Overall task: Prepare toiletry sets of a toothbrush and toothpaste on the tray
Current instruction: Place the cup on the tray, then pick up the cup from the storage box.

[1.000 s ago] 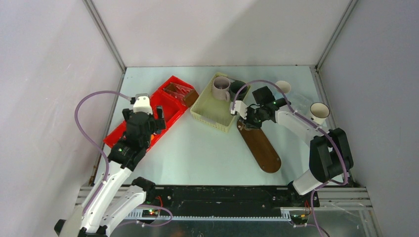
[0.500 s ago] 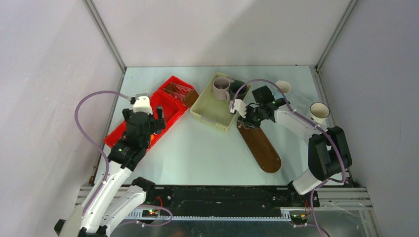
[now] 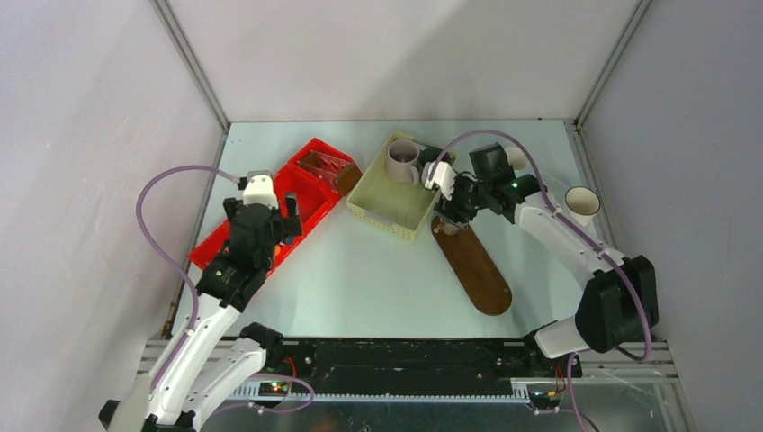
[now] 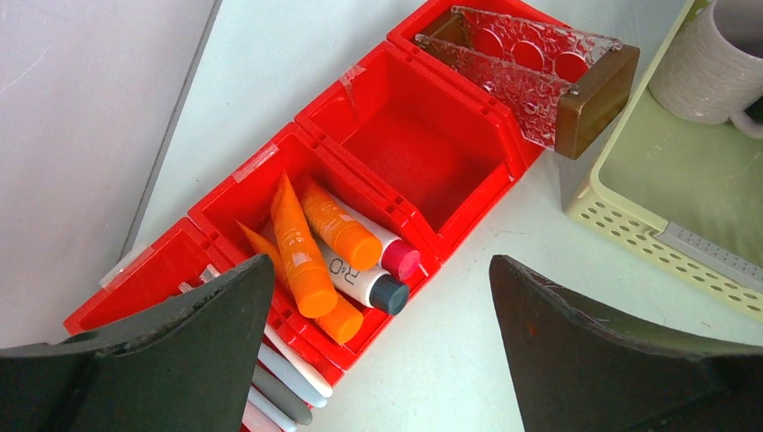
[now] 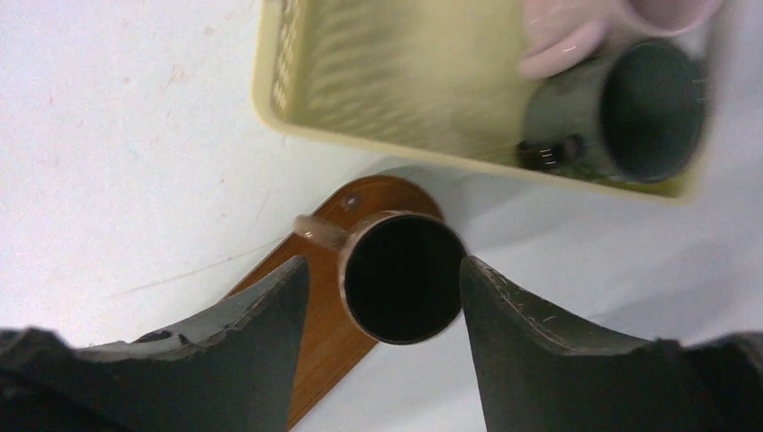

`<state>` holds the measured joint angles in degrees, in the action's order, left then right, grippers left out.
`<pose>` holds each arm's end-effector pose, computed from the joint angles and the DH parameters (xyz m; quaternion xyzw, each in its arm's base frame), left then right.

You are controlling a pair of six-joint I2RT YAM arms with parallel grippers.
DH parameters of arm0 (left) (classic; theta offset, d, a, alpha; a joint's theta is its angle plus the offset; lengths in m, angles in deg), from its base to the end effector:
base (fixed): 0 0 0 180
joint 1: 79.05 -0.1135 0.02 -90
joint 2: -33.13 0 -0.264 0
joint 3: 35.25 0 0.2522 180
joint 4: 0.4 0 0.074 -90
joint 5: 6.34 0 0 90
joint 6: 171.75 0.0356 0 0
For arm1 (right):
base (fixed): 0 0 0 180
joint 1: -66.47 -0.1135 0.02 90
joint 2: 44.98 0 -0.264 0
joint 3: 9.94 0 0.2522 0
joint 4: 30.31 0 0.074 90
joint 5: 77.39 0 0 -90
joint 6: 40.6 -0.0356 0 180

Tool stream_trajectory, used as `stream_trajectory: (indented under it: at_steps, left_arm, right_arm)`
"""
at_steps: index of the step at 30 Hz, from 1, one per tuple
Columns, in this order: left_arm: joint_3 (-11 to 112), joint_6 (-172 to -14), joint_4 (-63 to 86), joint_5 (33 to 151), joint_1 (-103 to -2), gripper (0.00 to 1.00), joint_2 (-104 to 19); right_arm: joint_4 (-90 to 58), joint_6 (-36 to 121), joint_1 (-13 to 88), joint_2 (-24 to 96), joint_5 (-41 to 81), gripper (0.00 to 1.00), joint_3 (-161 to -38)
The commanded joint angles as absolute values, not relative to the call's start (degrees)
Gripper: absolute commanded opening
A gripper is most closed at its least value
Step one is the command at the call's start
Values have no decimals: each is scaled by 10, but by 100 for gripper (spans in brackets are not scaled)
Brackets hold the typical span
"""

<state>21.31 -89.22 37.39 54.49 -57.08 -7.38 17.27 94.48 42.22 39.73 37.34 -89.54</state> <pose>0.1542 -0.0435 0.3158 -0.0391 0.8125 0.0636 0.5781 0.2777 0.1414 0.2693 -0.5827 0.7222 0.1431 0.3440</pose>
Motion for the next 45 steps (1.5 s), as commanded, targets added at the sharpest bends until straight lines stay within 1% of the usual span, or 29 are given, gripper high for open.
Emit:
stream_trajectory:
  at_steps: [1,5,10,15,19,26,31,38,40,42,43,44,45]
  left_arm:
    - [214,-883,352,554,-575,97,-74]
    - [215,-882,352,552,-575,97,-75]
    - [214,-882,352,552,-574,97,-75]
    - [215,-881,352,553,-575,97,-77]
    - [214,-881,351,551,-575,96,-78]
    - [213,-880,351,551,-575,97,-91]
    - [212,-879,348,551,-575,97,-101]
    - [212,-878,350,553,-575,97,-113]
    - [213,-879,350,553,-575,97,-114]
    - [213,-879,349,554,-574,97,-114]
    - [213,-878,349,555,-575,97,-114]
    - [214,-879,349,556,-575,97,-113]
    - [214,-879,350,556,-575,97,-113]
  right_arm:
    - [124,880,425,356,358,66,-946]
    - [78,815,429,358,352,68,-966]
    - [43,741,433,412,318,68,-1011]
    - [98,722,434,535,271,75,-1132]
    - [149,734,436,628,267,74,-1225]
    - [170,771,435,740,224,65,-1310]
    - [179,809,435,796,198,61,-1354]
    - [202,845,432,847,223,56,-1376]
    - [208,854,427,856,230,52,-1377]
    - [217,861,423,864,234,45,-1385]
    - [226,864,422,869,236,39,-1389]
    - [232,866,421,872,242,36,-1398]
    - [242,868,421,875,245,28,-1403]
